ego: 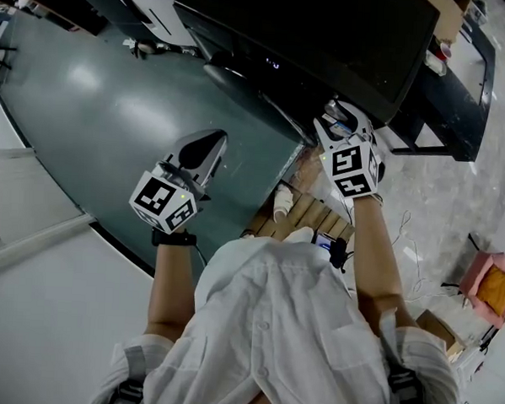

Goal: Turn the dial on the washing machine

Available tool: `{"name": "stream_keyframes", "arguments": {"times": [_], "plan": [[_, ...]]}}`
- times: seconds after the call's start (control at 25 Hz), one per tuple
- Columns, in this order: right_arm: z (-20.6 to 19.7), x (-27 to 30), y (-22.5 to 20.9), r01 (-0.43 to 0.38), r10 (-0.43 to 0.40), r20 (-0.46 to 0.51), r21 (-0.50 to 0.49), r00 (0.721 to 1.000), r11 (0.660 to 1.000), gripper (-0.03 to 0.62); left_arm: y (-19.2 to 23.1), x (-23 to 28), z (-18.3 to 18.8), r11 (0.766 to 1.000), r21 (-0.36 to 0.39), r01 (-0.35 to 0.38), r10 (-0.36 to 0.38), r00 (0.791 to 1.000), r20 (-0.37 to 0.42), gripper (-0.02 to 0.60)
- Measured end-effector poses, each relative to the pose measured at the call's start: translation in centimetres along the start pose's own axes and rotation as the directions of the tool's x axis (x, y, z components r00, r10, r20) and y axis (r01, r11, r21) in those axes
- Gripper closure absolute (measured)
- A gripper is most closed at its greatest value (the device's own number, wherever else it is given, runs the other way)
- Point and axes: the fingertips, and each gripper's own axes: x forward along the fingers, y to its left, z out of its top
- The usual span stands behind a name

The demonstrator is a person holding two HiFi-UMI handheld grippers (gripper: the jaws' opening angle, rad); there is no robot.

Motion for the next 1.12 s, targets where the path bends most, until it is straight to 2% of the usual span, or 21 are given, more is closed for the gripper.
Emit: {"name": "stream_keyframes", "arguments": {"times": [0.24, 0.36, 0.48, 0.64, 0.84, 1.12], "plan": [[-1.1, -0.9, -0.4, 0.039, -0.04, 0.003, 0.06, 0.999, 0.997, 0.365, 0.2, 0.0, 0.0, 1.0, -0.003, 0.0, 0.0, 1.0, 0.008, 0.565], [-0.7, -1.2, -0.3, 0.042, -0.043, 0.01, 0.115, 0.999, 0.993, 0.337, 0.1, 0.2, -0.1, 1.0, -0.003, 0.006, -0.006, 1.0, 0.005, 0.565], [-0.5, -1.1, -0.3, 0.055, -0.061, 0.03, 0.161, 0.998, 0.985, 0.335, -0.3, 0.5, -0.4, 1.0, -0.005, 0.016, -0.016, 1.0, -0.002, 0.565], [-1.1, -1.3, -0.2, 0.076, -0.084, 0.03, 0.191, 0.996, 0.979, 0.298, -0.6, 0.4, -0.7, 1.0, -0.009, 0.021, -0.021, 1.0, -0.004, 0.565], [-2.4, -1.6, -0.4, 0.073, -0.08, 0.012, 0.284, 0.997, 0.956, 0.296, -0.7, 0.2, -1.1, 1.0, -0.019, 0.021, -0.021, 1.0, -0.009, 0.565], [-3.0, -1.5, -0.1, 0.073, -0.075, -0.006, 0.295, 0.997, 0.953, 0.296, -1.2, 0.6, -1.4, 0.999, -0.017, 0.036, -0.036, 0.999, -0.019, 0.565]]}}
